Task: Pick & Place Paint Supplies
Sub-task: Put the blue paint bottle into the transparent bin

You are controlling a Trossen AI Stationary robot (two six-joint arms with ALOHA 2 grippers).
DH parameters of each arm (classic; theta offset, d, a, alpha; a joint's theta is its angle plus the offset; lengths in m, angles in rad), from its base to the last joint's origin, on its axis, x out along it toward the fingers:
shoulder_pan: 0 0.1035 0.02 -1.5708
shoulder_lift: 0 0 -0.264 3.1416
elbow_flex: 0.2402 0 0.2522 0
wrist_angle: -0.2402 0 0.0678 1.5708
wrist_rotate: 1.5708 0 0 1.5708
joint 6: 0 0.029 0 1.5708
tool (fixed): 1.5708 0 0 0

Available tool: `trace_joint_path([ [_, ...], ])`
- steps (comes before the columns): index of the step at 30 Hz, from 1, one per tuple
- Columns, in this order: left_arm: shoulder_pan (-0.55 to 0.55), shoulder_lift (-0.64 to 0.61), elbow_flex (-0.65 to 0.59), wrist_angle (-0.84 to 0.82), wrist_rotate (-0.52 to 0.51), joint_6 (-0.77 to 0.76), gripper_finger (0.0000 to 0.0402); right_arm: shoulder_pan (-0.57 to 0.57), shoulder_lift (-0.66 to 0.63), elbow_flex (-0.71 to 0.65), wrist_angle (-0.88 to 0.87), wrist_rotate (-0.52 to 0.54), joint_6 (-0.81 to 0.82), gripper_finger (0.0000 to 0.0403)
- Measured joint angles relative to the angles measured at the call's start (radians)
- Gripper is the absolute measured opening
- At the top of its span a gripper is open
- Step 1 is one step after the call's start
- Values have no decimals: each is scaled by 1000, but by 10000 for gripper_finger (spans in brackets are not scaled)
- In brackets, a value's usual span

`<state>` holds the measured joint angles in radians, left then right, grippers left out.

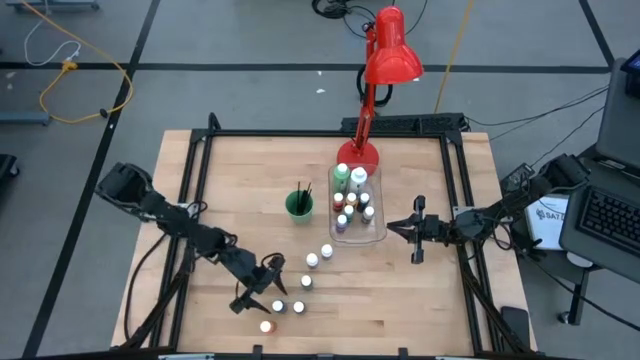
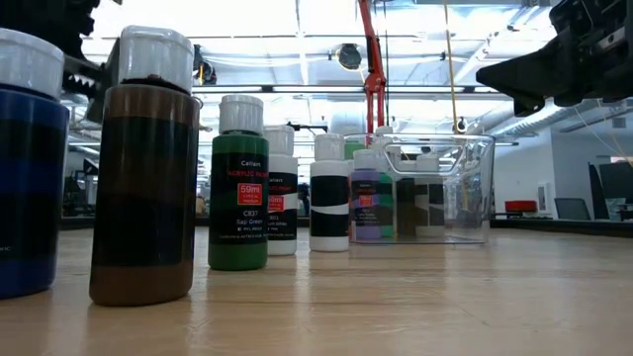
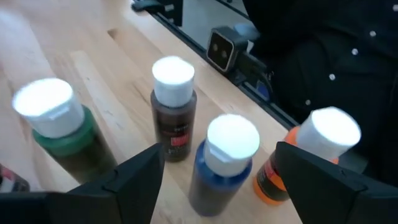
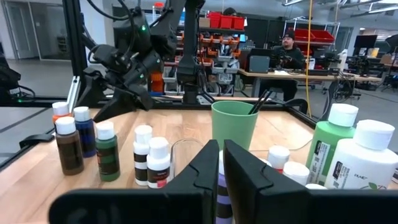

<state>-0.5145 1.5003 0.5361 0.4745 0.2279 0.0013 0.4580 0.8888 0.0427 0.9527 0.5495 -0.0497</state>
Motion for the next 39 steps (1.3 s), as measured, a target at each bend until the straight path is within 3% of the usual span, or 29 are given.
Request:
trace_joint_path([
  [16, 6, 66, 15, 77, 34, 20, 306, 0, 0, -1, -2, 0, 0, 20],
  [21, 6, 66, 15, 77, 35, 30, 254, 0, 0, -1, -2, 0, -13, 20],
  [29, 6, 65, 14, 77, 69, 82, 101, 0, 0, -1, -2, 0, -14, 20],
  [34, 16, 35, 13, 54, 74, 78, 93, 0, 0, -1, -2, 0, -15, 20],
  [39, 69, -109, 18, -51, 62, 69, 93, 0, 0, -1, -3, 0, -15, 20],
])
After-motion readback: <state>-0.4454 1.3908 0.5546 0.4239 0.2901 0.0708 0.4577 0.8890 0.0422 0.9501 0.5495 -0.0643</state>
